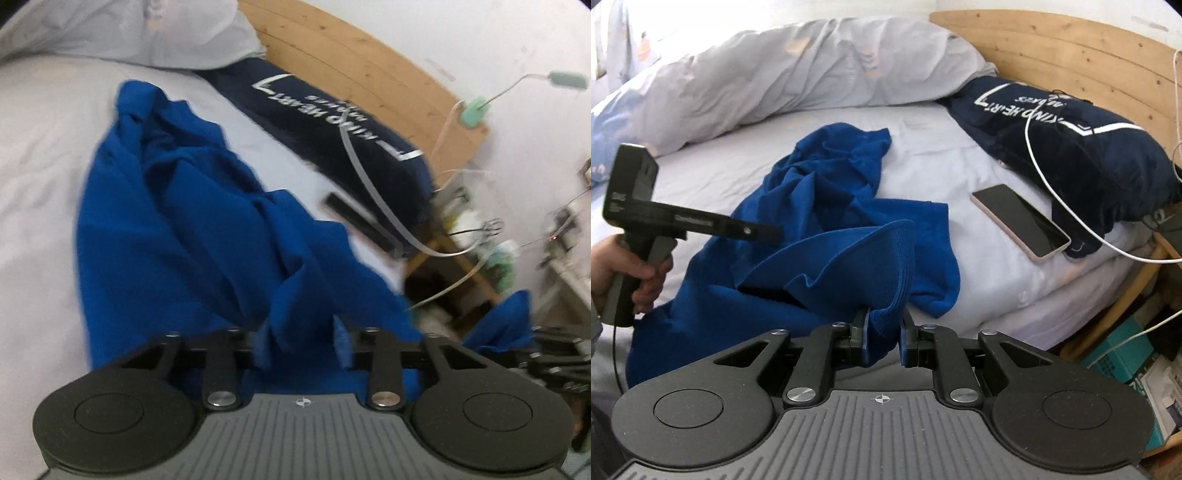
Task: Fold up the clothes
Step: 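Lift the T-shirt high with both grippers and shake it out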
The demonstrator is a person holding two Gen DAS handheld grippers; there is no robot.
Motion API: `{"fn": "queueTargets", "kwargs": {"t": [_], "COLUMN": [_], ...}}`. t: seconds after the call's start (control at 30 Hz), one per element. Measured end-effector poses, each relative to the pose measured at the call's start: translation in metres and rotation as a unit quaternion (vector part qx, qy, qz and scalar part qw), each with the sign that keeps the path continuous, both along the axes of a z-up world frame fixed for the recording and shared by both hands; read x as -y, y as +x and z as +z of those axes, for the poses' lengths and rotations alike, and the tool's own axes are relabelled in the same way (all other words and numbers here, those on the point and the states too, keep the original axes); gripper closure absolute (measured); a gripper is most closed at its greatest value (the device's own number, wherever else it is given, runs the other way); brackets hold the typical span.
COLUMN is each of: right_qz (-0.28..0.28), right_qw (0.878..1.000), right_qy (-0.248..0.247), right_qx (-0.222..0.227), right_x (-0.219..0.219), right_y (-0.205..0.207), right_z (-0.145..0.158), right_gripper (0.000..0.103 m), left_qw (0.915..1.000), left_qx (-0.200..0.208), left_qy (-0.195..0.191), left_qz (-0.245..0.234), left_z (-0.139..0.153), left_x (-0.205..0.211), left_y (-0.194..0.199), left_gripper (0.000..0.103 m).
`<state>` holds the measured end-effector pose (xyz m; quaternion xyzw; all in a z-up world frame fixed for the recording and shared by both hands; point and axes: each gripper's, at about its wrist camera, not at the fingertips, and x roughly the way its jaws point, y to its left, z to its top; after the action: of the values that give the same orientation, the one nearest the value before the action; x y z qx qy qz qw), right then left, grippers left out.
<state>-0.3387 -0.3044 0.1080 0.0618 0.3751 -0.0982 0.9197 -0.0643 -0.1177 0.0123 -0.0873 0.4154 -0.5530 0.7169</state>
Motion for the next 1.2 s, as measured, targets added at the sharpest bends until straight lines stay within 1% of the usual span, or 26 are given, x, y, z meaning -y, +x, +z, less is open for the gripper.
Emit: {"fn": "queueTargets", "kwargs": {"t": [0.03,0.07,0.1,0.17,0.23,0.3,0.37,0.43,0.53,0.6,0.7,0.8,0.83,0.93,1.0,1.1,1.17,1.2], "right_qz": [0.002,0.004,0.006,0.01,0.014,0.022,0.031,0.039,0.051,0.062,0.079,0.095,0.099,0.108,0.115,0.127,0.136,0.14], "right_qw": [1.0,1.0,1.0,1.0,0.999,0.999,0.997,0.995,0.989,0.982,0.97,0.953,0.947,0.925,0.908,0.884,0.872,0.869], "right_qy": [-0.001,-0.003,-0.004,-0.007,-0.009,-0.013,-0.022,-0.028,-0.051,-0.076,-0.099,-0.124,-0.134,-0.141,-0.147,-0.153,-0.147,-0.143], "right_qx": [0.004,0.008,0.012,0.02,0.029,0.043,0.064,0.086,0.13,0.16,0.209,0.259,0.274,0.335,0.375,0.424,0.447,0.452], "right_x": [0.0,-0.001,-0.001,-0.002,-0.002,-0.005,-0.009,-0.012,-0.019,-0.025,-0.033,-0.042,-0.045,-0.05,-0.053,-0.057,-0.055,-0.054], "right_y": [-0.002,-0.004,-0.006,-0.01,-0.014,-0.02,-0.028,-0.035,-0.049,-0.059,-0.074,-0.091,-0.096,-0.113,-0.124,-0.136,-0.141,-0.141], "right_z": [0.002,0.004,0.005,0.009,0.012,0.022,0.038,0.054,0.091,0.116,0.156,0.194,0.206,0.246,0.272,0.305,0.323,0.329], "right_gripper": [0.086,0.086,0.086,0.086,0.086,0.086,0.086,0.086,0.086,0.086,0.086,0.086,0.086,0.086,0.086,0.086,0.086,0.086], "left_qw": [0.9998,0.9993,0.998,0.9928,0.9865,0.9786,0.9708,0.9603,0.9438,0.9344,0.9203,0.9049,0.8991,0.8825,0.8713,0.8571,0.847,0.841], "left_qx": [-0.012,-0.021,-0.033,-0.058,-0.065,-0.065,-0.063,-0.069,-0.082,-0.092,-0.089,-0.069,-0.057,-0.023,-0.002,0.038,0.062,0.075], "left_qy": [-0.013,-0.03,-0.052,-0.102,-0.146,-0.19,-0.225,-0.264,-0.309,-0.331,-0.366,-0.405,-0.419,-0.452,-0.472,-0.487,-0.492,-0.494], "left_qz": [0.005,0.009,0.013,0.026,0.037,0.044,0.056,0.061,0.083,0.093,0.104,0.11,0.115,0.126,0.136,0.163,0.192,0.208], "left_z": [0.001,0.003,0.006,0.015,0.029,0.045,0.064,0.079,0.101,0.116,0.148,0.196,0.216,0.268,0.301,0.338,0.358,0.368], "left_x": [-0.001,-0.002,-0.005,-0.015,-0.026,-0.038,-0.054,-0.069,-0.091,-0.103,-0.121,-0.139,-0.145,-0.162,-0.171,-0.186,-0.196,-0.201], "left_y": [0.001,0.001,0.001,0.001,-0.002,-0.008,-0.019,-0.033,-0.059,-0.076,-0.101,-0.122,-0.131,-0.157,-0.176,-0.206,-0.228,-0.239], "left_gripper": [0.076,0.081,0.082,0.083,0.084,0.084,0.084,0.084,0.084,0.084,0.084,0.084,0.084,0.084,0.084,0.084,0.085,0.088]}}
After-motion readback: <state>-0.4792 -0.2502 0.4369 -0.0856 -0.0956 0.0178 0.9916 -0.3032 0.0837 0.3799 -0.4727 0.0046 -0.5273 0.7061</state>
